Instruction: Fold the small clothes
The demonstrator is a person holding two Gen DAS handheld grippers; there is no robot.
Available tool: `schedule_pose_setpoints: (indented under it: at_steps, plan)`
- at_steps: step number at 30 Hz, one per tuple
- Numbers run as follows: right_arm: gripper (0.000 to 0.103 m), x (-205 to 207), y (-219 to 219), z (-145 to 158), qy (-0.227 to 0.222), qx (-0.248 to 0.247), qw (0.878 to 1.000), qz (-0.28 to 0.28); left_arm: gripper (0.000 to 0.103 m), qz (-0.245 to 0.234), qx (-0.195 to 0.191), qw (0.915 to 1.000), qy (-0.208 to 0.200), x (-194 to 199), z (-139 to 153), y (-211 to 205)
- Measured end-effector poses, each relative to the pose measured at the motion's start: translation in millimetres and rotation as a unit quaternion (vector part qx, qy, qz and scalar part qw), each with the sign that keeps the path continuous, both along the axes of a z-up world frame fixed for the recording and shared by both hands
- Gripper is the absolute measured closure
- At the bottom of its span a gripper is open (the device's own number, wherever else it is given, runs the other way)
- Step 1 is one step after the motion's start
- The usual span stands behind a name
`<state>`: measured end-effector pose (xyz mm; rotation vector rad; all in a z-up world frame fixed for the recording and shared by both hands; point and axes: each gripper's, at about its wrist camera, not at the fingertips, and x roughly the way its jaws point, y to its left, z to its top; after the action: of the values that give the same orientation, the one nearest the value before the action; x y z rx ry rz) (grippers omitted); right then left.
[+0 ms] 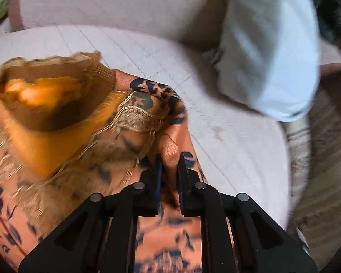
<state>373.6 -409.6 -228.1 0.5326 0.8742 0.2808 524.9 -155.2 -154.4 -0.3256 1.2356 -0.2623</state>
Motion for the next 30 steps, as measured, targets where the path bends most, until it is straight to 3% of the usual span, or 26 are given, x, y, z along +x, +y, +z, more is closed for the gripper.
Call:
schedule_pose_setpoints:
  at_steps: [2,4,6,7,8,10,11,12,13,14,17,20,22,25,27,30]
  plan:
    - [0.095,-1,-10,0,0.001,0.033,0.999,-0.005,0.092,-0.005,0.014,0.9994,-0.030,-32,21,16]
    - [0.093,-12,-25,4,0.011,0.039,0.998,-0.056,0.088,-0.015,0.016,0.9986,-0.048,-72,39,34]
    - [0.093,-31,-38,22,0.006,0.039,0.994,-0.104,0.086,-0.016,0.008,0.9970,-0.075,-125,57,63]
    - [0.093,-49,-42,40,-0.020,0.054,0.992,-0.114,0.084,-0.014,0.007,0.9962,-0.086,-149,62,76]
    - [0.093,-66,-42,54,-0.044,0.064,0.990,-0.114,0.075,-0.006,0.008,0.9950,-0.100,-180,67,94]
    - [0.090,-109,-31,80,-0.085,0.064,0.987,-0.119,0.044,0.026,0.017,0.9912,-0.129,-238,69,120]
    - [0.079,-132,-20,89,-0.102,0.067,0.985,-0.118,0.039,0.049,0.031,0.9884,-0.140,-266,67,134]
    - [0.071,-153,-9,97,-0.117,0.076,0.984,-0.112,0.037,0.069,0.041,0.9865,-0.143,-288,63,150]
    - [0.057,-172,6,104,-0.129,0.081,0.983,-0.100,0.037,0.090,0.044,0.9853,-0.138,-311,57,164]
    - [0.053,-189,20,110,-0.138,0.082,0.983,-0.090,0.037,0.108,0.039,0.9851,-0.128,-331,50,175]
    - [0.052,-233,55,125,-0.147,0.092,0.984,-0.044,0.038,0.148,0.043,0.9804,-0.123,-380,38,197]
    - [0.052,-261,93,126,-0.112,0.092,0.989,-0.008,0.037,0.157,0.114,0.9705,-0.143,-416,36,198]
    - [0.052,-274,113,125,-0.089,0.081,0.993,0.009,0.037,0.154,0.140,0.9669,-0.147,-431,37,193]
    - [0.052,-295,136,121,-0.066,0.058,0.996,0.026,0.037,0.156,0.163,0.9574,-0.181,-450,55,185]
    - [0.052,-312,141,121,-0.060,0.072,0.995,0.024,0.037,0.150,0.181,0.9444,-0.230,-463,75,176]
    - [0.052,-318,141,133,-0.057,0.059,0.996,0.034,0.037,0.138,0.200,0.9323,-0.268,-473,102,164]
